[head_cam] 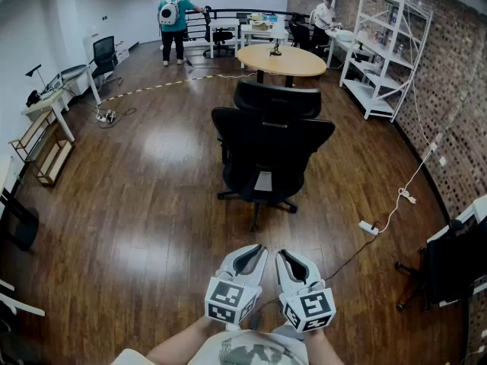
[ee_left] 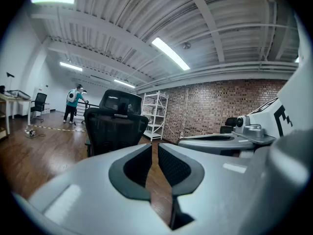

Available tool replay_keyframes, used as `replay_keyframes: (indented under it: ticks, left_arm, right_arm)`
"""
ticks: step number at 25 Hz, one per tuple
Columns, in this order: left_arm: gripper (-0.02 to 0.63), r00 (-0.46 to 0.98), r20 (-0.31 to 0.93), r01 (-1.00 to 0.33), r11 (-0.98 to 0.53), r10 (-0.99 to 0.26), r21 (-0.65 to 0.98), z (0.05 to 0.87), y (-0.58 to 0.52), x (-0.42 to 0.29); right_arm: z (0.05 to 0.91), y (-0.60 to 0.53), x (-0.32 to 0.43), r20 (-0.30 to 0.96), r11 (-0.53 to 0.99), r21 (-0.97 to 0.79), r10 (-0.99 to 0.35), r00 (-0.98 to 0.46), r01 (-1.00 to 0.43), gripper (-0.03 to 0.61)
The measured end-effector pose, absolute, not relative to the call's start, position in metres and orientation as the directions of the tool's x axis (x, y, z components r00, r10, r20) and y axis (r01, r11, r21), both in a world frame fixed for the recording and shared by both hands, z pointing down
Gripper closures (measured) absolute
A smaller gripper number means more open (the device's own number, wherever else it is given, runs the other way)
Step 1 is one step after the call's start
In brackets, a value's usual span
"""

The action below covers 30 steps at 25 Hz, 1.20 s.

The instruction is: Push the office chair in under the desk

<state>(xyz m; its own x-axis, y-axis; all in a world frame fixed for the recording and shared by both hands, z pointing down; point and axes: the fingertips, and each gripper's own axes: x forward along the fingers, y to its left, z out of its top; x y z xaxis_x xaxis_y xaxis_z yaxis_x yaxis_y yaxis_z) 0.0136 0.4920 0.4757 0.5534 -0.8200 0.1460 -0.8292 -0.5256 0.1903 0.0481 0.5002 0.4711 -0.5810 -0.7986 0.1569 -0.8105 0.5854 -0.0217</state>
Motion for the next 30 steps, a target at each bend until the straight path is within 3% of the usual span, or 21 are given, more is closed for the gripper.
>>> replay_keyframes:
  ticks: [16,30]
  left_arm:
    - [0.560,0.593,0.120,-0.799,-0.563,-0.796,0.213,0.462,0.457,-0.012]
    - [0.560,0.535,0.131,-0.843,-0.516,-0.835,0.156,0.452,0.321,-0.008]
  right_arm:
    - [0.452,0.463,0.030,0.134,0.566,0.040,-0.820,-0.557,-0.823,0.557]
    - [0.441,0.325,0.050,0.105,0.602,0.054,-0.797,-0.595,-0.796,0.554]
